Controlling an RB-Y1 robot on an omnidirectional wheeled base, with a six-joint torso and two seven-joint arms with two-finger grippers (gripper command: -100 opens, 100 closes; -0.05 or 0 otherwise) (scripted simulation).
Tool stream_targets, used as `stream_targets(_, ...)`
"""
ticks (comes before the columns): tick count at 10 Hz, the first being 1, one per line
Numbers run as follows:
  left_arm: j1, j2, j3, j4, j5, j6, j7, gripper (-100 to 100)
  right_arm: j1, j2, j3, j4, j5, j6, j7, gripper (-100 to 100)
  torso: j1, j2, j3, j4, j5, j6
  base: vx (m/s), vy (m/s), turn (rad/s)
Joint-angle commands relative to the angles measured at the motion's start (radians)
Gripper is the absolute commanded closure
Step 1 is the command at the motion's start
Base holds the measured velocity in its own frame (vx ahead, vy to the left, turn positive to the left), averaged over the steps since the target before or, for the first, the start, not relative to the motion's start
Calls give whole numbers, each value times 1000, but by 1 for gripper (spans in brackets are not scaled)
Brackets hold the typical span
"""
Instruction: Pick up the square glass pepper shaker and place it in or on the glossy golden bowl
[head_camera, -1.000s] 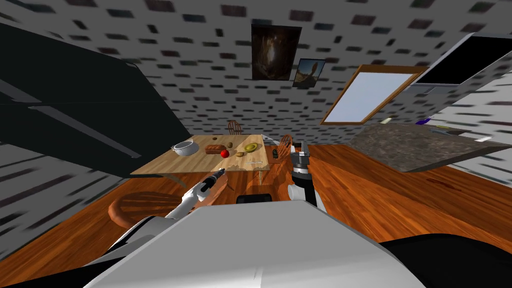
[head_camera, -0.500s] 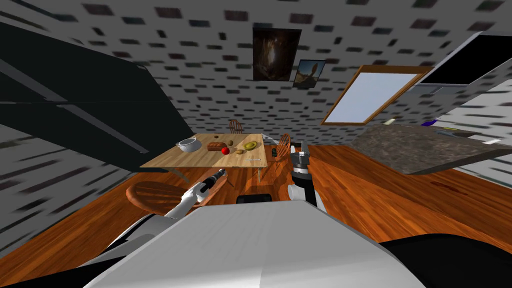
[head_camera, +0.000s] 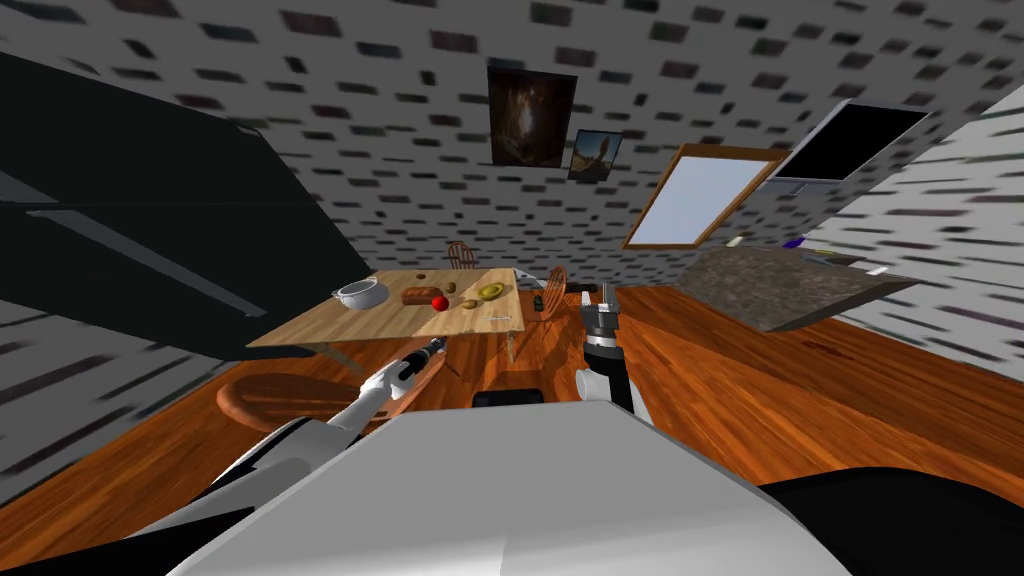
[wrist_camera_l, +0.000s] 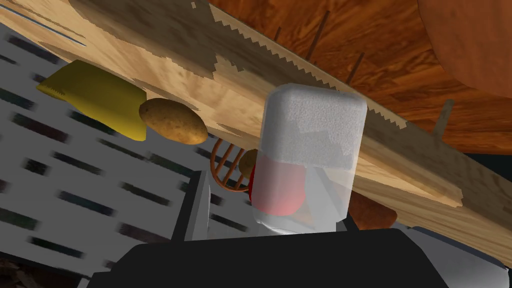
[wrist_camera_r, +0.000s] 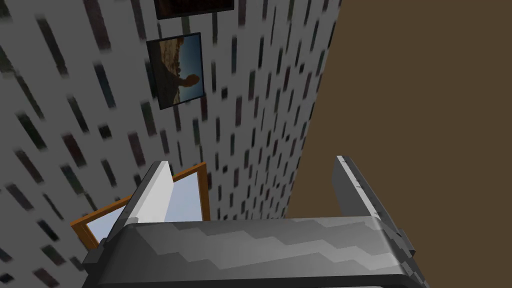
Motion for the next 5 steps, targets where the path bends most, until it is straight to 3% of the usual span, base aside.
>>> stream_targets(1,-27,17,-11,18,11,42,16,100,0,0,0,0,0,0,0,0,0,0,0,0,0,0,-4,-50,-227)
stream_targets(3,-58,38,-18,31,30,94,26,100,0,0,0,0,0,0,0,0,3,-2,1,3,2,0,29,-28,-273)
stream_targets(5,-76,48,-21,38,41,123,29,100,0,0,0,0,0,0,0,0,6,-2,1,3,4,0,35,-7,-132)
